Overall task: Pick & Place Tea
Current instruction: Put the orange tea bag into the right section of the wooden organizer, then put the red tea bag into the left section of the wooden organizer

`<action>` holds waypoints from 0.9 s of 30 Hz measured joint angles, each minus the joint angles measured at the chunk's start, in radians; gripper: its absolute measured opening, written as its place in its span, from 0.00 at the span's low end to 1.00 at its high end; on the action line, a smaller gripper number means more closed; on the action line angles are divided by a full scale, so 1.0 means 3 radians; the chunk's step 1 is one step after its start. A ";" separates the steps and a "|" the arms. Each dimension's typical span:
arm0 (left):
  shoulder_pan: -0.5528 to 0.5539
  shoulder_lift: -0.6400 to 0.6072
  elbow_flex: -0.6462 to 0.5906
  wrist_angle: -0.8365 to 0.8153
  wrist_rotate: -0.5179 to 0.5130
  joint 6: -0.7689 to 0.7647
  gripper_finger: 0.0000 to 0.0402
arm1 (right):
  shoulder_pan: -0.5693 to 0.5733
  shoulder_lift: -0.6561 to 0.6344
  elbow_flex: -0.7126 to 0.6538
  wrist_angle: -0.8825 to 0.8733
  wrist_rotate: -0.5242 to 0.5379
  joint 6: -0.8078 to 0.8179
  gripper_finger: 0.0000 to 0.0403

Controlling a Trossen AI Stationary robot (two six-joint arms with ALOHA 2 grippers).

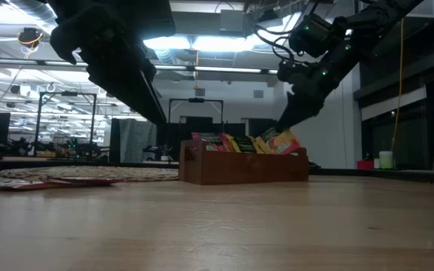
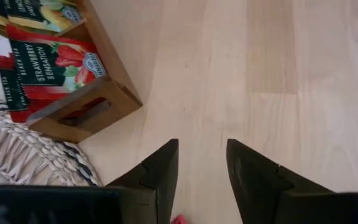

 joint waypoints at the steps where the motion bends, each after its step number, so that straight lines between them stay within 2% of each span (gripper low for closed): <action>1: 0.0000 0.0000 0.0000 0.0001 -0.0011 0.0000 0.32 | 0.0000 0.0000 0.0000 0.0022 0.0048 -0.0003 0.11; 6: 0.0000 0.0000 -0.0001 0.0018 -0.0033 -0.0003 0.32 | 0.0000 0.0000 0.0000 0.0147 0.0200 -0.0118 0.19; 15: 0.0000 0.0000 -0.0001 0.0020 -0.0033 -0.0005 0.32 | 0.0000 0.0000 0.0000 0.0169 0.0209 -0.0169 0.30; 21: 0.0000 -0.0009 -0.0001 -0.0065 0.0044 -0.0034 0.32 | 0.0080 0.0000 0.0027 0.0150 0.0060 0.0116 0.31; 27: 0.0000 -0.0134 -0.0001 -0.0609 0.0197 -0.0485 0.32 | 0.0481 0.0000 0.0028 0.0121 -0.0155 0.0437 0.29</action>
